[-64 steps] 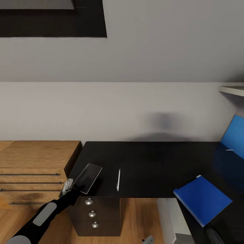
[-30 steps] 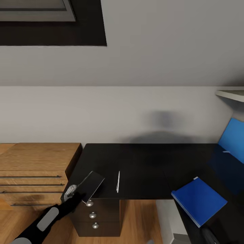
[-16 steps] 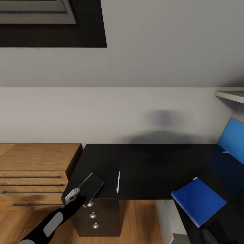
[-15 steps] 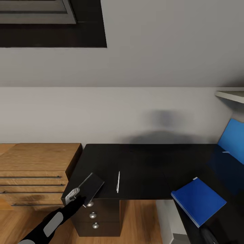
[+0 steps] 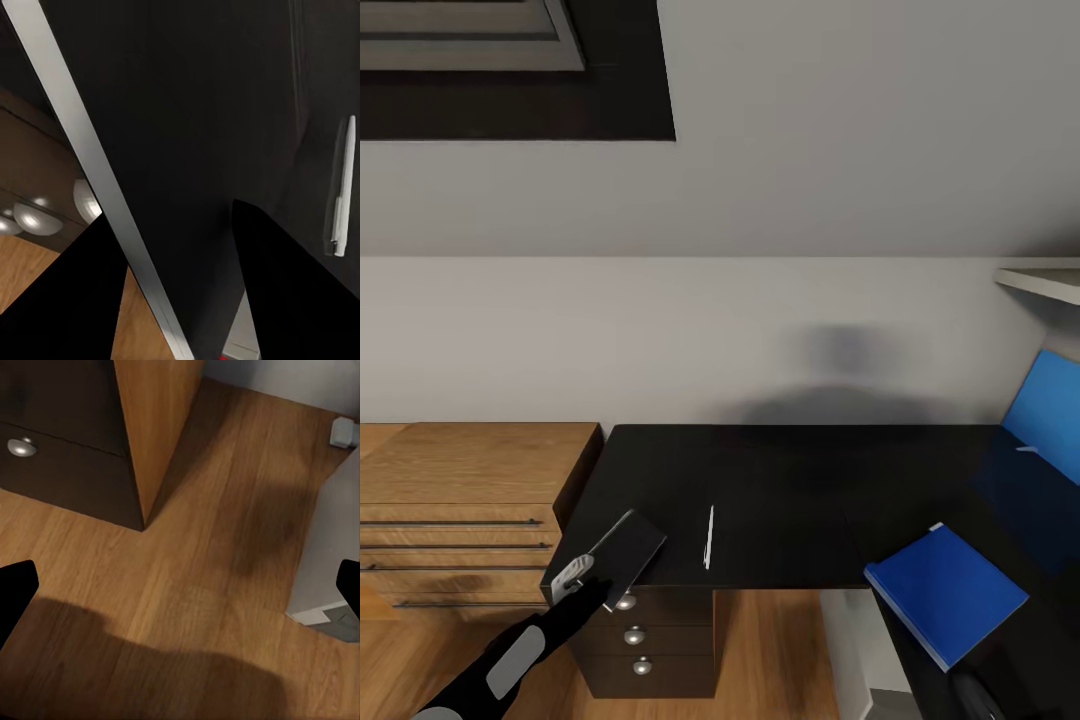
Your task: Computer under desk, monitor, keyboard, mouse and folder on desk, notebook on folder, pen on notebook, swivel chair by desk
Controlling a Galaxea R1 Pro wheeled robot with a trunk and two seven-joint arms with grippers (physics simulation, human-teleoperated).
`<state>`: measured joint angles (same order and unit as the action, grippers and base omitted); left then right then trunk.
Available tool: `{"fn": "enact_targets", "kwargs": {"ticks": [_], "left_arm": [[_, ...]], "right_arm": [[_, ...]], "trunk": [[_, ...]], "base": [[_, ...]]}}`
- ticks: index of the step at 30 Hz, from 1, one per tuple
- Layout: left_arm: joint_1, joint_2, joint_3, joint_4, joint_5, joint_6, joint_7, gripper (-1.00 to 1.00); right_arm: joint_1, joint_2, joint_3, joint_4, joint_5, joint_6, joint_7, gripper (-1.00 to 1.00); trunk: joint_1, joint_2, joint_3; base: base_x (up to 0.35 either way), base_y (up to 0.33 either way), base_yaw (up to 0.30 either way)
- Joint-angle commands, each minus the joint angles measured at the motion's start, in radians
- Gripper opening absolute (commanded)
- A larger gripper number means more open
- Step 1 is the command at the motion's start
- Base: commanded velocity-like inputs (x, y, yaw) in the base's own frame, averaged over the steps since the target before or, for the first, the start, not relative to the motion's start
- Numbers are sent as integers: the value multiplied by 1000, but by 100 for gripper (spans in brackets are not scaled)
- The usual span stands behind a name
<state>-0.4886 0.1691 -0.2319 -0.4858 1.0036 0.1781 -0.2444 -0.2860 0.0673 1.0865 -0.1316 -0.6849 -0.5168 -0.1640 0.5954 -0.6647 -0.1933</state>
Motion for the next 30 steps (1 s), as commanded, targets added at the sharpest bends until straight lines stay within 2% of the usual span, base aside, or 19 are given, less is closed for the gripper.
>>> {"fn": "enact_targets", "kwargs": {"ticks": [1,9,30], "left_arm": [[-1,1,-4,0,9,3,1,-100],[-1,1,-4,0,9,3,1,-100],[-1,-3,-4,0,10,3,1,-100]], "right_arm": [[-1,0,9,0,-2,-2,-8,100],[-1,0,10,0,-2,-2,-8,100],[-1,2,11,0,-2,-2,-5,100]], "trunk": [[0,-1,-2],[0,-1,-2],[-80,146,64]], "base": [[0,0,0],[0,0,0],[0,0,0]]}}
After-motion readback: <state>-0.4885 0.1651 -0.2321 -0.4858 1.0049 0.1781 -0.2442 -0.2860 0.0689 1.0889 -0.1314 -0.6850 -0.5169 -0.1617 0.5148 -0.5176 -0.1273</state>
